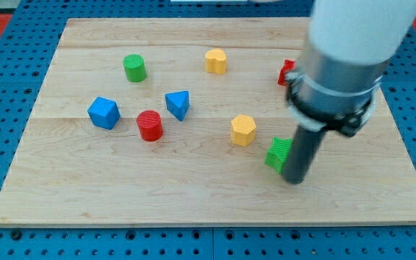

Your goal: Put the green star at the bottom left of the yellow hexagon

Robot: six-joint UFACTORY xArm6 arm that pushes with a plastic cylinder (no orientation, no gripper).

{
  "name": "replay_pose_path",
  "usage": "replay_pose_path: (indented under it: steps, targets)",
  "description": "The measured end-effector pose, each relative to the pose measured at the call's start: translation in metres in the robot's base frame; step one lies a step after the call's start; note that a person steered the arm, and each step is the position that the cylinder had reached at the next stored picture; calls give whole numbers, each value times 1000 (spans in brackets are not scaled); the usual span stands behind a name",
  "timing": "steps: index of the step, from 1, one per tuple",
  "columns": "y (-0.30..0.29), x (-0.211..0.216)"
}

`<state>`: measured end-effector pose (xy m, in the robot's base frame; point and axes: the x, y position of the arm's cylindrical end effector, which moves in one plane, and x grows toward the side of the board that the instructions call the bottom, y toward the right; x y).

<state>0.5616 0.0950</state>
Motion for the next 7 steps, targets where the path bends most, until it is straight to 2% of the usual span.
replay_pose_path:
  steps: [2, 3, 5, 7]
  targets:
    - [86, -23]
    - [64, -46]
    - [-101, -9]
    - [-74, -65]
